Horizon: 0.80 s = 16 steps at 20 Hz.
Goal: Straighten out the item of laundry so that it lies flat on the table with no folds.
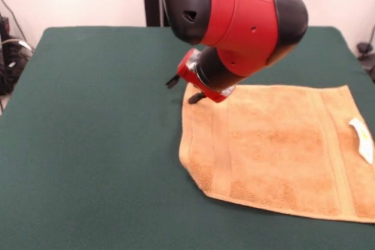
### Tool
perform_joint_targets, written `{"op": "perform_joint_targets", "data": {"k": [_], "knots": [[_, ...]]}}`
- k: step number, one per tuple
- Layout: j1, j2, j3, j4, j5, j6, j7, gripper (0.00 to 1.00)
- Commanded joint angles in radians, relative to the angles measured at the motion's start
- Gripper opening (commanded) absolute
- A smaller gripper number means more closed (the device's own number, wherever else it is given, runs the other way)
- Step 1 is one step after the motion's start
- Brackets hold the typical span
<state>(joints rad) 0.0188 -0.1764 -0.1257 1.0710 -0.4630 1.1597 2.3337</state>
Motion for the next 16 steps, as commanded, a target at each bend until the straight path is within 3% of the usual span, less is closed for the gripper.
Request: {"op": "perform_joint_targets", "data": {"k": [1,16], "knots": [[-0.042,0.186,-0.020,0.109,-0.153,-0.152,-0.053,1.00],[-0.078,0.198,-0.006,0.090,-0.181,-0.142,-0.082,1.00]]}}
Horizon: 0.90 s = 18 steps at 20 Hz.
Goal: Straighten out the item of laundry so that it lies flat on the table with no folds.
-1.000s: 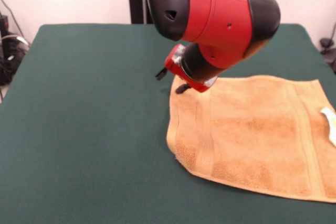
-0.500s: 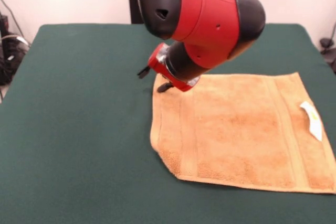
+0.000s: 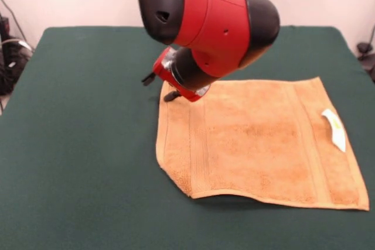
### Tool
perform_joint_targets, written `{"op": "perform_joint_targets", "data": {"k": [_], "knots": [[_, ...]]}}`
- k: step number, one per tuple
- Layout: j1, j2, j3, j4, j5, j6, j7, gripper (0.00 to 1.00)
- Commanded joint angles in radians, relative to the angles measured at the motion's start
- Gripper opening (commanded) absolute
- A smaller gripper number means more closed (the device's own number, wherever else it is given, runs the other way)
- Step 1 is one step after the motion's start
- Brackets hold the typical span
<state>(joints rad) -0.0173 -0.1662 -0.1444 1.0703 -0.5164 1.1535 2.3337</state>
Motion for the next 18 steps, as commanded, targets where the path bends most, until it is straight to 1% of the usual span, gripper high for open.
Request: {"op": "perform_joint_targets", "data": {"k": [1,9,18], "knots": [[-0.043,0.190,0.013,0.089,-0.130,-0.135,-0.088,1.00],[-0.043,0.200,0.001,0.072,-0.135,-0.133,-0.073,1.00],[-0.042,0.203,-0.016,0.077,-0.144,-0.137,-0.066,1.00]]}}
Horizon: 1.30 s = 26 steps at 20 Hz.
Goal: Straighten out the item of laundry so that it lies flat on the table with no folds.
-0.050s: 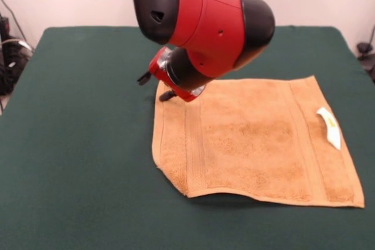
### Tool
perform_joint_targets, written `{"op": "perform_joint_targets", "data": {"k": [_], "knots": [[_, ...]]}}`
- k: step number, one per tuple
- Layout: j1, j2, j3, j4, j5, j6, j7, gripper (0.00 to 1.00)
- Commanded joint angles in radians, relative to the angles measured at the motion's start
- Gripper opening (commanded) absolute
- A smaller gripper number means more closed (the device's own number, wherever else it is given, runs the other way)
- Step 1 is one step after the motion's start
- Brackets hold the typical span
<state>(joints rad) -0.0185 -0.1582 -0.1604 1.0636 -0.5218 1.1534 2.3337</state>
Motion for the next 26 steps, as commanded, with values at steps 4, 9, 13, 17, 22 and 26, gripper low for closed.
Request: {"op": "perform_joint_targets", "data": {"k": [4,9,13,17,22,26], "knots": [[-0.045,0.198,-0.008,0.097,-0.152,-0.157,-0.058,1.00],[-0.049,0.213,-0.012,0.100,-0.172,-0.177,-0.052,1.00],[-0.055,0.229,-0.008,0.094,-0.187,-0.192,-0.042,1.00],[-0.058,0.249,-0.008,0.079,-0.201,-0.208,-0.022,1.00],[-0.060,0.262,-0.008,0.071,-0.205,-0.218,-0.023,1.00],[-0.061,0.269,-0.012,0.067,-0.208,-0.225,-0.014,1.00]]}}
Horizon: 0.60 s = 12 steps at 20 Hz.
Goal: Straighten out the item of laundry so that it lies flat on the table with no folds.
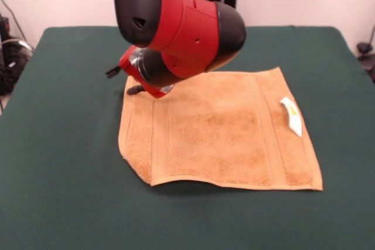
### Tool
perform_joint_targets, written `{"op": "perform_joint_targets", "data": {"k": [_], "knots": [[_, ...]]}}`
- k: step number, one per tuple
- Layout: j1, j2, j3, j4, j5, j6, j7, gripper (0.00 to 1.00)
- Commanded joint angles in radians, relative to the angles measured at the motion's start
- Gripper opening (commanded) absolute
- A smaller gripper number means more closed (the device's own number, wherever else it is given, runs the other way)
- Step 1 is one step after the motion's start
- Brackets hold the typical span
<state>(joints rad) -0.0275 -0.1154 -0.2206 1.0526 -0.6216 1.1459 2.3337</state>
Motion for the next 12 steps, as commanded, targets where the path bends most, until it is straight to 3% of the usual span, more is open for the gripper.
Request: {"op": "perform_joint_targets", "data": {"k": [1,6,12], "knots": [[-0.053,0.228,0.049,0.076,-0.109,-0.217,-0.018,1.00],[-0.059,0.202,0.061,0.088,-0.095,-0.197,-0.064,1.00],[-0.094,0.067,0.135,0.166,0.005,-0.107,-0.202,1.00]]}}
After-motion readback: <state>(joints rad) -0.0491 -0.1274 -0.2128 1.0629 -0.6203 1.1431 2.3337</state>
